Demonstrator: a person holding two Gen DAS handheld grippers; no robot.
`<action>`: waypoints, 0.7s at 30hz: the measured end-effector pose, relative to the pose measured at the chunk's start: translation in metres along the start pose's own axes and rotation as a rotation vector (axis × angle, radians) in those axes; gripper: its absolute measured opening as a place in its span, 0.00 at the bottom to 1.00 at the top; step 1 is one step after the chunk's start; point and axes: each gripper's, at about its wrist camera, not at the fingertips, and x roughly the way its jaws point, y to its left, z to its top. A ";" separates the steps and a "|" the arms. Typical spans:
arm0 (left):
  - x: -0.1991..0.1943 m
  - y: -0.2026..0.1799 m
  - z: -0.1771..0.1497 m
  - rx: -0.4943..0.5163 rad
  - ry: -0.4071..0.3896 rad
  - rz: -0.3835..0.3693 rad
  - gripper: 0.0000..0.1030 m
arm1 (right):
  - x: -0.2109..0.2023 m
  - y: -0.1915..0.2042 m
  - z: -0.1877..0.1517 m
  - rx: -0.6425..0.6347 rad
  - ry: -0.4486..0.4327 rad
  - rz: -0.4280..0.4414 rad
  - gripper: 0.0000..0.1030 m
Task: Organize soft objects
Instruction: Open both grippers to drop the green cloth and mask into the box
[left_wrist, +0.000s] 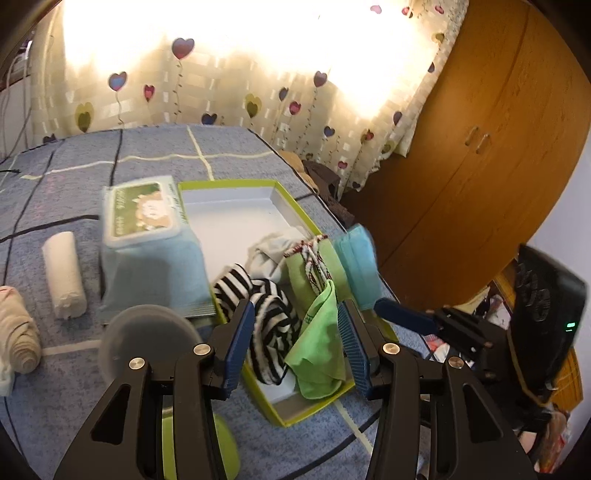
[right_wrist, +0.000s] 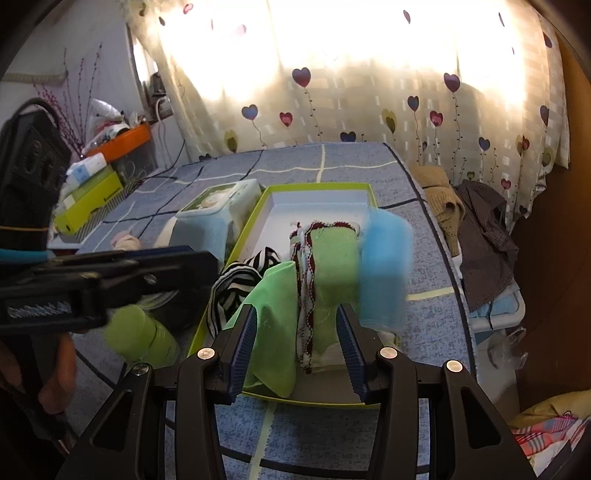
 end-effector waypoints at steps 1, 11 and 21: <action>-0.006 0.002 0.000 -0.002 -0.012 0.000 0.47 | 0.002 0.001 0.000 -0.005 0.004 -0.012 0.43; -0.033 0.019 0.001 -0.042 -0.071 -0.002 0.47 | -0.008 -0.031 0.013 0.080 -0.050 -0.052 0.54; -0.039 0.034 -0.001 -0.070 -0.077 0.008 0.47 | 0.031 -0.010 0.003 0.007 0.091 0.010 0.63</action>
